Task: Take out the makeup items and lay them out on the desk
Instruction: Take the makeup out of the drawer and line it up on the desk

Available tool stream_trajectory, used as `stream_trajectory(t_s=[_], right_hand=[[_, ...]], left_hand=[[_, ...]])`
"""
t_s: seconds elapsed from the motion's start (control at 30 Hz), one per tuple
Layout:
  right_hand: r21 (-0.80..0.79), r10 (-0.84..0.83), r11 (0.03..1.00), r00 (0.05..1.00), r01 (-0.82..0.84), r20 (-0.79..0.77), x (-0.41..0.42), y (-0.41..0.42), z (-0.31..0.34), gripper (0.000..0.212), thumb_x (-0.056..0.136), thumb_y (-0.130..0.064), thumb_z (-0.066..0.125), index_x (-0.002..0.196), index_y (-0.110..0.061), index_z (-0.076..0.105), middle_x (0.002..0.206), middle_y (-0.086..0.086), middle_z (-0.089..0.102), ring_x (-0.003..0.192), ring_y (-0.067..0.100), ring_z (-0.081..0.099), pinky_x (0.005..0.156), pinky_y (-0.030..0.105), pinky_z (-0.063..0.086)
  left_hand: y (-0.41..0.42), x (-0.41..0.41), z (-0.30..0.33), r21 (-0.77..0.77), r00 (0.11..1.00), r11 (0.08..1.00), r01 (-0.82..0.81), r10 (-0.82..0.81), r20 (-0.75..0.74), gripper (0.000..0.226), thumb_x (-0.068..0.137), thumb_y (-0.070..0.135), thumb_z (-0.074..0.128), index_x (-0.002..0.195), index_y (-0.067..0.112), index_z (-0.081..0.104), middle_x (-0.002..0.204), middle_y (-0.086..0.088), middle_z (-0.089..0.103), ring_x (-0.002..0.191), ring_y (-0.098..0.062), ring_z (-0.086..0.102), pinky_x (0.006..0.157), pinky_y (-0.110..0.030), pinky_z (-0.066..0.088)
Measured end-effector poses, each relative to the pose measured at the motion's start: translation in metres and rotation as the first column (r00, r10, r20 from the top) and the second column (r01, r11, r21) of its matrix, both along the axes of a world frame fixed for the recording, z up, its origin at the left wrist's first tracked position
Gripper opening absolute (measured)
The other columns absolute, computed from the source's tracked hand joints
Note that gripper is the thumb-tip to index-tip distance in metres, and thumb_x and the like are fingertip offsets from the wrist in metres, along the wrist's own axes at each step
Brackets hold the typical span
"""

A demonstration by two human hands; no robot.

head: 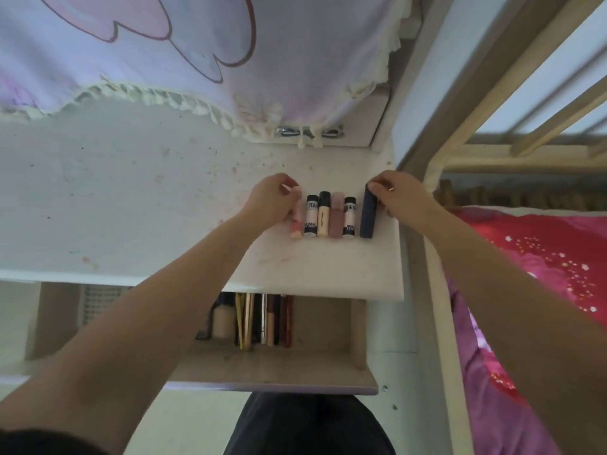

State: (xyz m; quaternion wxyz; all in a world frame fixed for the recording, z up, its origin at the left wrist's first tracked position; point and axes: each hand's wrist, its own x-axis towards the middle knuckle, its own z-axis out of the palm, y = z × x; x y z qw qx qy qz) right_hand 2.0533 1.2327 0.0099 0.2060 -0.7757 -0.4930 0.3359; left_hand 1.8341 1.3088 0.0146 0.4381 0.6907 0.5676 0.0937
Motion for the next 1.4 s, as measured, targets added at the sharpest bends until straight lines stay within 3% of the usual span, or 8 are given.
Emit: stream_trajectory(t_s=[0.2,0.37,0.43,0.53,0.67,1.1,1.27,1.4], right_hand=[[0.11,-0.027,0.994,0.997,0.019,0.075,-0.011,-0.006,-0.01,0.02,0.094,-0.018,0.053,0.108,-0.012,0.065,0.107,0.009,0.061,0.088,0.016,0.054,0.073,0.014,0.032],[0.327,-0.168,0.937,0.979,0.122,0.117,-0.037,-0.053,0.011,0.02,0.094,-0.013,0.049,0.111,-0.012,0.059,0.104,0.001,0.051,0.071,0.0,0.045,0.072,0.007,0.034],[0.425,-0.028,0.905,0.996,-0.01,0.083,-0.067,-0.093,0.011,0.016,0.094,-0.014,0.048,0.105,-0.016,0.06,0.089,-0.011,0.055,0.069,0.001,0.049,0.068,0.006,0.041],[0.129,0.262,0.959,0.964,-0.254,-0.052,-0.124,-0.142,-0.015,0.014,0.095,-0.019,0.047,0.101,-0.024,0.06,0.078,-0.018,0.056,0.069,0.001,0.055,0.061,0.014,0.044],[-0.277,0.308,0.906,0.948,-0.319,-0.082,-0.171,-0.151,-0.074,0.021,0.096,-0.018,0.045,0.098,-0.007,0.062,0.098,0.014,0.067,0.09,0.028,0.062,0.074,0.034,0.044],[-0.376,0.177,0.919,0.975,-0.116,0.133,-0.201,-0.125,-0.125,0.026,0.097,-0.02,0.04,0.105,-0.009,0.062,0.106,0.013,0.066,0.096,0.031,0.063,0.076,0.037,0.049],[-0.366,0.178,0.924,0.972,-0.112,0.151,-0.181,-0.132,-0.109,0.04,0.097,-0.038,0.04,0.099,-0.005,0.064,0.098,0.017,0.068,0.09,0.033,0.065,0.068,0.033,0.047],[-0.404,0.321,0.877,0.943,-0.259,0.091,-0.162,-0.137,-0.074,0.022,0.086,-0.03,0.057,0.097,-0.011,0.06,0.093,0.011,0.065,0.09,0.031,0.063,0.065,0.028,0.042]], left_hand=[[-0.011,0.012,-0.007,0.032,1.0,0.999,0.014,-0.014,0.007,0.021,0.092,0.022,0.055,0.111,0.013,0.061,0.102,-0.01,0.062,0.089,-0.026,0.063,0.085,-0.039,0.053],[-0.042,-0.03,0.005,0.143,0.996,0.989,-0.045,0.034,0.08,0.009,0.095,0.021,0.049,0.1,0.021,0.057,0.089,0.003,0.061,0.079,-0.013,0.06,0.074,-0.026,0.051],[-0.085,-0.062,0.002,0.159,0.985,0.984,-0.079,0.052,0.166,0.016,0.094,0.02,0.049,0.084,0.033,0.053,0.074,0.013,0.057,0.066,0.001,0.054,0.063,-0.012,0.045],[-0.153,-0.103,-0.026,0.05,0.997,0.998,0.045,-0.048,0.057,0.016,0.093,0.018,0.053,0.083,0.03,0.055,0.066,0.011,0.058,0.057,0.0,0.053,0.054,-0.018,0.041],[-0.178,-0.11,-0.08,-0.092,0.971,0.986,0.14,-0.155,-0.184,0.022,0.095,0.013,0.046,0.111,0.008,0.06,0.095,-0.014,0.068,0.083,-0.028,0.063,0.069,-0.033,0.046],[-0.153,-0.065,-0.132,0.077,0.764,0.948,0.309,-0.199,-0.614,0.023,0.098,0.008,0.035,0.115,0.006,0.05,0.099,-0.009,0.066,0.084,-0.026,0.066,0.058,-0.031,0.041],[-0.16,-0.064,-0.129,-0.037,0.862,0.988,0.153,-0.152,-0.484,0.019,0.098,0.021,0.044,0.11,0.012,0.055,0.099,-0.007,0.066,0.086,-0.024,0.065,0.06,-0.031,0.045],[-0.162,-0.083,-0.104,-0.108,0.943,0.983,0.15,-0.175,-0.283,0.019,0.092,0.024,0.051,0.104,0.01,0.057,0.099,-0.011,0.065,0.09,-0.029,0.062,0.066,-0.032,0.045]])
